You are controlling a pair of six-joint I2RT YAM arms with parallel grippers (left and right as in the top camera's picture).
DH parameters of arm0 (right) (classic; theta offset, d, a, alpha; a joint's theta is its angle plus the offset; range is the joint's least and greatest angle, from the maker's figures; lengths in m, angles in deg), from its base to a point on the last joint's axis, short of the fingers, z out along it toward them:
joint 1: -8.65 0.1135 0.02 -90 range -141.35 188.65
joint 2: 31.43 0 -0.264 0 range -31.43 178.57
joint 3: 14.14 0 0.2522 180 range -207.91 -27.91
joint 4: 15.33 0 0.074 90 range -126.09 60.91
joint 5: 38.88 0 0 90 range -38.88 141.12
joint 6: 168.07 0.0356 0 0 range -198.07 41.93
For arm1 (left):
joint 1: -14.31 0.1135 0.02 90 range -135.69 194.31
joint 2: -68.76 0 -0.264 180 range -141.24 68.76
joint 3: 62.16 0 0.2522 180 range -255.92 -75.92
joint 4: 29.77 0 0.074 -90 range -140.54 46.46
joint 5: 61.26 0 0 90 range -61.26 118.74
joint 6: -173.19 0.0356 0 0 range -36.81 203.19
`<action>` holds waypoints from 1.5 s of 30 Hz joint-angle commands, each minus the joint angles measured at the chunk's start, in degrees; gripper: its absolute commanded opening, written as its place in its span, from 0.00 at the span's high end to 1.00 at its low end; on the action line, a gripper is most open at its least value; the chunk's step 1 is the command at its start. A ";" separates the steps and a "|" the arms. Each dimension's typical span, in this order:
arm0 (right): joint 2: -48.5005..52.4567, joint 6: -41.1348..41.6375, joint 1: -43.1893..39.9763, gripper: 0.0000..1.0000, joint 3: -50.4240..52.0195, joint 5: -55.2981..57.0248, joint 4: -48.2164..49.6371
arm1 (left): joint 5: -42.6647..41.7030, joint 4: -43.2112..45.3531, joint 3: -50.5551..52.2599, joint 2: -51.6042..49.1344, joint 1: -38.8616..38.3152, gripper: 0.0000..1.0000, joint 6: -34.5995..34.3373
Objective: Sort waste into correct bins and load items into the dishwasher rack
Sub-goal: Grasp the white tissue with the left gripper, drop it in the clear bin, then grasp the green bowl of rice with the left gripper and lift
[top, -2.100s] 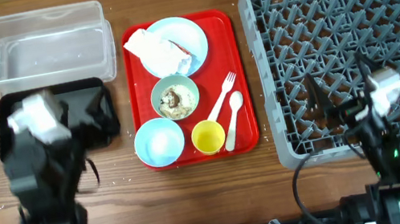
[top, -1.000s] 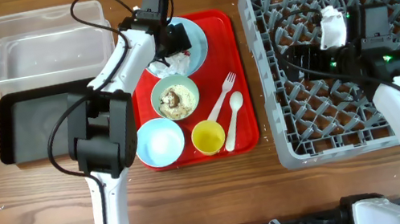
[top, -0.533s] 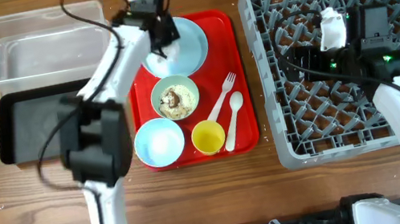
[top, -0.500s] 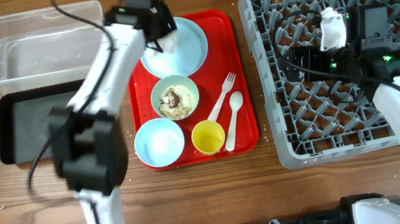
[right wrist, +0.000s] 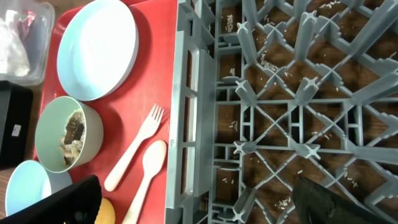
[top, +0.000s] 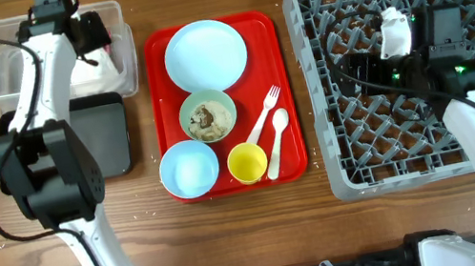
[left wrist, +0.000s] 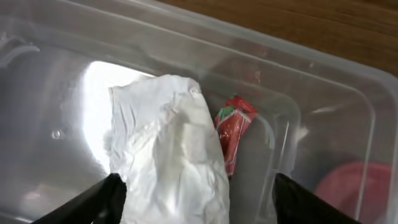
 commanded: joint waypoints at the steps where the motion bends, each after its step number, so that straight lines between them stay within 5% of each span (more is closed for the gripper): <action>1: 0.48 0.79 -0.17 0.00 -0.83 -0.70 0.50 | -1.14 0.76 -1.57 3.43 -0.15 0.15 0.70; 5: 0.48 0.74 -0.17 0.00 -0.83 -0.70 0.50 | -6.86 -3.69 -1.75 12.55 -2.43 0.14 0.70; 7: 0.48 0.74 -0.17 0.00 -0.83 -0.70 0.68 | -14.69 -12.55 -1.75 16.22 -5.77 0.26 -0.28; 11: 0.48 0.63 -0.17 0.00 -0.83 -0.68 0.76 | -16.81 -24.17 0.35 15.19 -14.60 0.27 -9.18; 20: 0.48 0.79 -0.17 0.00 -0.83 -0.72 0.44 | -15.30 -15.10 10.45 3.65 -32.33 0.33 -14.75; 24: 0.48 0.79 -0.17 0.00 -0.83 -0.72 0.44 | -14.80 -15.10 10.45 2.05 -32.87 0.38 -16.35; 25: 0.48 0.79 -0.17 0.00 -0.83 -0.72 0.46 | -14.67 -15.08 10.45 2.05 -32.87 0.44 -16.35; 26: 0.48 0.81 -0.17 0.00 -0.83 -0.72 0.48 | -13.84 -15.10 10.45 2.05 -32.87 0.63 -16.35; 27: 0.48 0.79 -0.17 0.00 -0.83 -0.72 0.48 | -12.83 -15.34 10.45 2.05 -32.87 0.72 -16.35; 31: 0.48 0.81 -0.17 0.00 -0.83 -0.72 0.46 | -11.28 -15.12 12.48 2.03 -32.87 0.72 -16.33; 34: 0.48 0.79 -0.17 0.00 -0.83 -0.70 0.46 | -10.95 -14.78 13.49 2.03 -32.87 0.96 -16.35; 45: 0.48 0.79 -0.17 0.00 -0.83 -0.70 0.48 | -13.20 -18.56 10.03 8.31 -32.70 0.96 -16.33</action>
